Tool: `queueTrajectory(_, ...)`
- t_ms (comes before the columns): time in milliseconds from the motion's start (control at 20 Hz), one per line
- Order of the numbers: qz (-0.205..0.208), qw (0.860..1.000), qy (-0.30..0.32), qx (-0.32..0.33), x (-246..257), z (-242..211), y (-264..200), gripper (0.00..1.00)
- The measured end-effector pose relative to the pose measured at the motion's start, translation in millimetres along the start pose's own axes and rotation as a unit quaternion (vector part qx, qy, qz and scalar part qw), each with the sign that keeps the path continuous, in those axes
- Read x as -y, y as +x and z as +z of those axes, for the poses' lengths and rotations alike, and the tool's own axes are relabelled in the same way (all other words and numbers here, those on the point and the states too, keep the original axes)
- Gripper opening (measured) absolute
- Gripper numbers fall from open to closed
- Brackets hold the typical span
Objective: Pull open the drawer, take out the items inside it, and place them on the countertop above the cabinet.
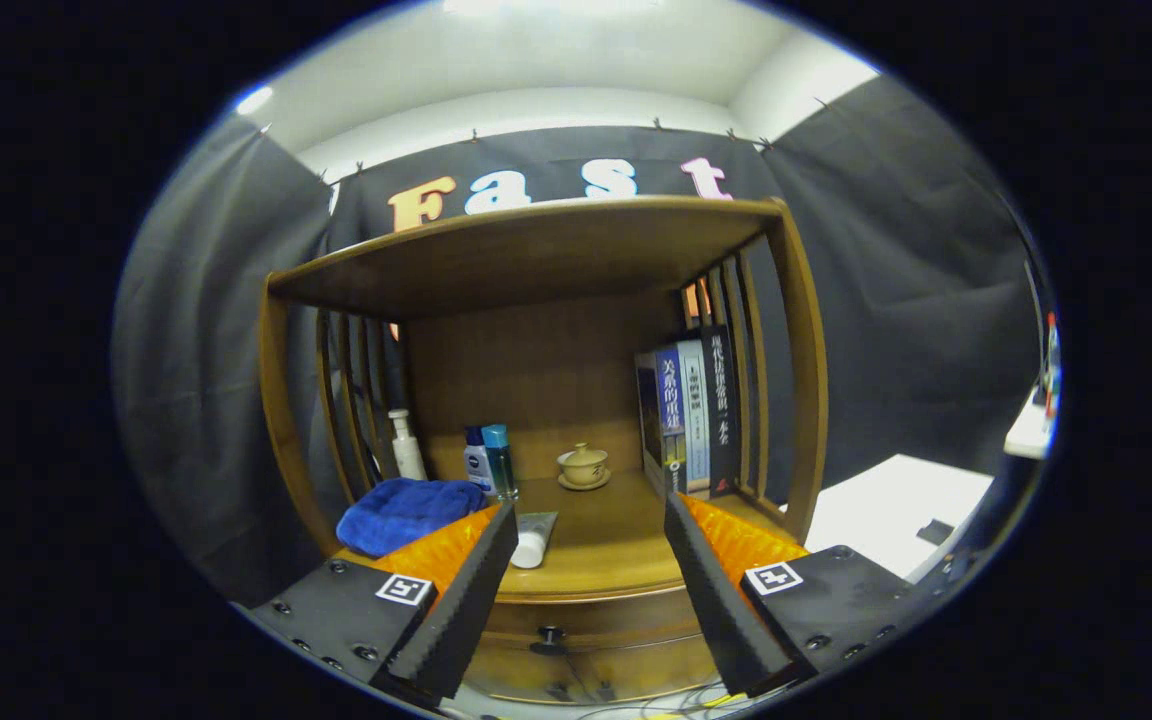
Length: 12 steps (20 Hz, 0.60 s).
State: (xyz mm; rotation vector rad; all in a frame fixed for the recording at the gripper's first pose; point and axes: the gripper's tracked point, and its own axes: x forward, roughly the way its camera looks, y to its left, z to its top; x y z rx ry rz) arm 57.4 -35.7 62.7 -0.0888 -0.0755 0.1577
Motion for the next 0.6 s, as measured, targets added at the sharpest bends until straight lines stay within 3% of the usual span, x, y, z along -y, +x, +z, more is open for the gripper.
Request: queueTrajectory(600, -0.002, 1.0, 0.018, -0.004, 8, 9, -11, 0.98)
